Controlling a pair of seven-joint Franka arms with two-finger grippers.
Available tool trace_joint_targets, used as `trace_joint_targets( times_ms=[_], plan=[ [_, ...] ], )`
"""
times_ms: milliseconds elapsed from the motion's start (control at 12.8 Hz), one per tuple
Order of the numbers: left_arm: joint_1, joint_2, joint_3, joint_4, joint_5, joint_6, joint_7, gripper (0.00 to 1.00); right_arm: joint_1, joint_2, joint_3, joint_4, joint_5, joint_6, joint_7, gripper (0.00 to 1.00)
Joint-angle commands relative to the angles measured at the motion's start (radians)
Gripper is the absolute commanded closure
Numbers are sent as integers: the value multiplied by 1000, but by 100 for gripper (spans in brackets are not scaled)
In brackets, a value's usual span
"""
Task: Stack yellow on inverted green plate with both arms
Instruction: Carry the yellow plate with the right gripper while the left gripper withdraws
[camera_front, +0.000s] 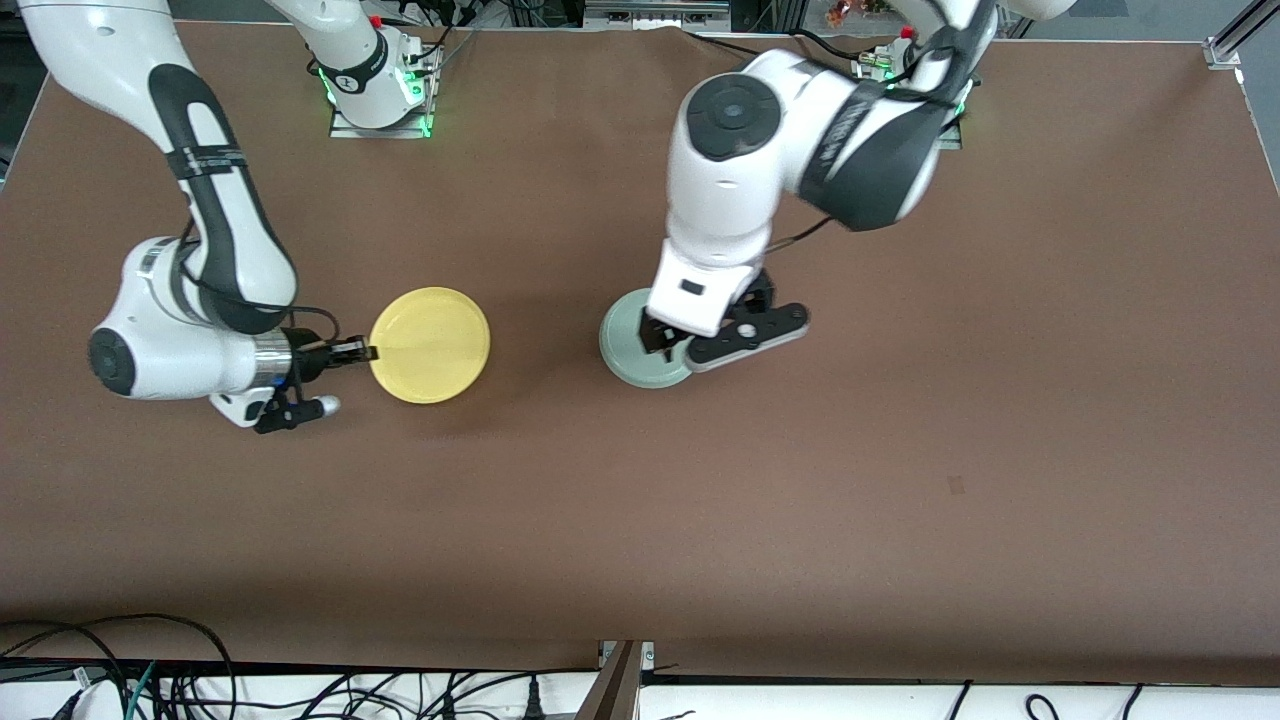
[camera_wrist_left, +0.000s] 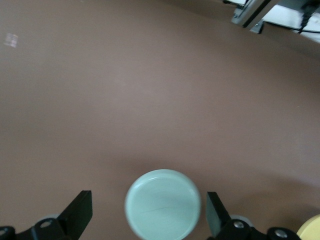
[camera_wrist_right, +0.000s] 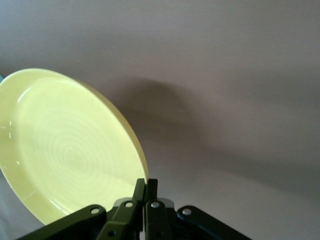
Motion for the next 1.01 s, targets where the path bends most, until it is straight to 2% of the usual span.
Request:
trace_joint_targets(
  times_ms=[0,234,468,701,935],
  plan=[
    [149,-103,-15,-28,-35,-126,275,0,97,13,-9,11,55,55,129,100],
    [304,-163,-17,-26,-41,-199,593,0,220,24,-9,11,80,142,253,100],
    [402,-206,-9,-30,-38,-202,762,0,315,45,-7,14,81,222,374,100],
    [455,-209,-6,-34,-27,-243,809,0,433,79,-4,20,81,346,497,100],
    [510,-240,-7,-48,-38,-360,873,0,492,93,-4,25,80,380,571,100]
  ],
)
